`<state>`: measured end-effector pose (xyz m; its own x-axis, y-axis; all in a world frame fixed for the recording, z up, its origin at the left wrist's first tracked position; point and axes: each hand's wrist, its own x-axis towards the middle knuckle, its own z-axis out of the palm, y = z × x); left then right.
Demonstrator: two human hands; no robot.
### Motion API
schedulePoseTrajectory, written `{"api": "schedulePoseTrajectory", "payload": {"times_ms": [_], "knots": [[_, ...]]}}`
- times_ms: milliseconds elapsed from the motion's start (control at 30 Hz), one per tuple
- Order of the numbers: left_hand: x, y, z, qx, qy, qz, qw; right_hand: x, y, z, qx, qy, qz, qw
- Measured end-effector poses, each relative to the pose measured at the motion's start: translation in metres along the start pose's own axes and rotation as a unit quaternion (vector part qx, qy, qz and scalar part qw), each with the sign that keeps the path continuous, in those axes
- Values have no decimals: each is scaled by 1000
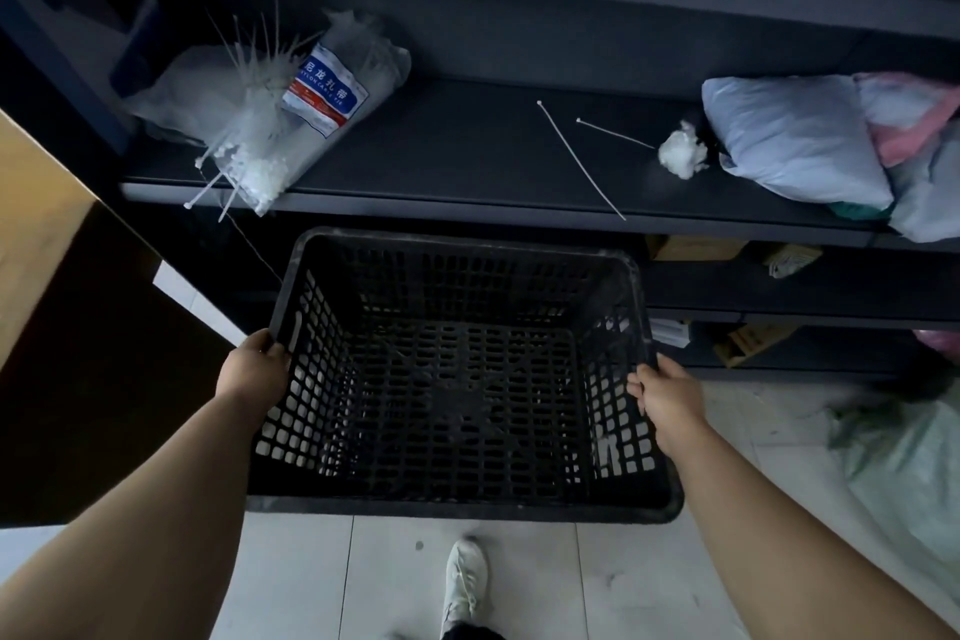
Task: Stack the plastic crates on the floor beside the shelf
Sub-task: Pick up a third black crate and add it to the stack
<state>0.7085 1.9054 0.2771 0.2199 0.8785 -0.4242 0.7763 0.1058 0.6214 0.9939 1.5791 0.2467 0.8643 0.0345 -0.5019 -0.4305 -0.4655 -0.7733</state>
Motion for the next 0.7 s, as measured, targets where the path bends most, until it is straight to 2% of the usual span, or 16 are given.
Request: {"api": "schedulePoseTrajectory", "payload": {"times_ms": [200,267,367,467,533,600,700], "knots": [[-26,-1,-7,77,-47,58,994,-35,-3,-2,-226,-43,-66,971],[-39,-8,-10,167,-63,95,979,-53,1,-4,-314,-52,-100,943],[-61,-19,-11,278,-95,192,936,-87,7,-9,-423,-104,-150,887],[-85,-35,-10,306,-188,223,906,-117,22,-12,-480,-187,-190,836],[-97,-46,-8,310,-246,216,892,-130,34,-14,-499,-236,-178,814],[-105,-56,-5,315,-268,224,882,-139,44,-15,-525,-238,-185,796],[-110,-64,-1,344,-256,232,873,-145,52,-14,-561,-197,-238,768]]}}
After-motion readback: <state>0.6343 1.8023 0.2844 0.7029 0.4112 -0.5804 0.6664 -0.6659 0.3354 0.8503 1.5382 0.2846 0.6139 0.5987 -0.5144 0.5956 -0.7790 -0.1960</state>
